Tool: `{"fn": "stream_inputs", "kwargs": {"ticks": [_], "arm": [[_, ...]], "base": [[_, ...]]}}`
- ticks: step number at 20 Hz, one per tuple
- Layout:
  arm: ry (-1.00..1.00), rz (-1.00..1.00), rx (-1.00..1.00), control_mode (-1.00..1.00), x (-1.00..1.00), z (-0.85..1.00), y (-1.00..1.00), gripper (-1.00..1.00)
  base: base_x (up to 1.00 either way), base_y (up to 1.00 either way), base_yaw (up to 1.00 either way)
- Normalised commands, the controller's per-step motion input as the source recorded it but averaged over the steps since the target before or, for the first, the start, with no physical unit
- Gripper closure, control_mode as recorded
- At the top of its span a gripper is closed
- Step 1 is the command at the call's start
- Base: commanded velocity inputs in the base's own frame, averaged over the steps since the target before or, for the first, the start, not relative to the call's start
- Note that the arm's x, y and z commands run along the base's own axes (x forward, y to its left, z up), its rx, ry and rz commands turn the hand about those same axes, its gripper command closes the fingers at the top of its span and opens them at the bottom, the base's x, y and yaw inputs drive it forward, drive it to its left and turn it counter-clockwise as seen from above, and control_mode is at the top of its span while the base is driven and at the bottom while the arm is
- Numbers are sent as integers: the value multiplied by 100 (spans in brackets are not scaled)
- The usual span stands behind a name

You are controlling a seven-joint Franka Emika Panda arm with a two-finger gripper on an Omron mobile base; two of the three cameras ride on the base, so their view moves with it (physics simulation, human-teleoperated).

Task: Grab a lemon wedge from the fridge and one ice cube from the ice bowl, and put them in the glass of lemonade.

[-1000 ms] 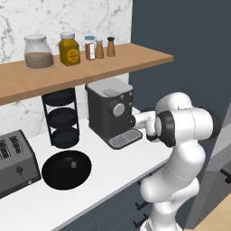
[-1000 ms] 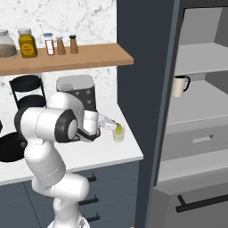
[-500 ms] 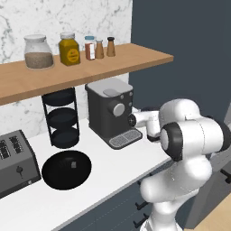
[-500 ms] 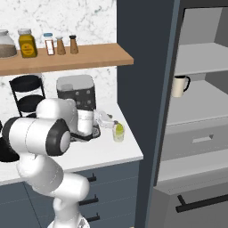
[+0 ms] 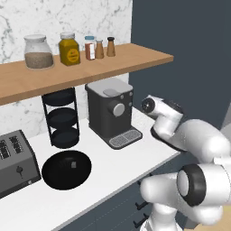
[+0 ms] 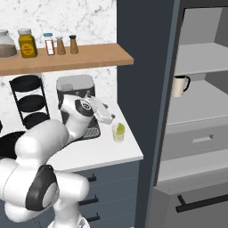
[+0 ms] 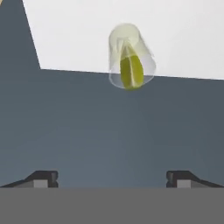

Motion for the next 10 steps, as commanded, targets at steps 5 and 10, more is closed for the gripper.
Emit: {"fn": "stream_inputs", "kwargs": {"ticks": [5,10], "arm": [[0,12,12,-100,-96,35,23,-100],[-2,16,1,-100,-89,18,78,-100]], "base": [[0,0,0],[0,0,0]]}}
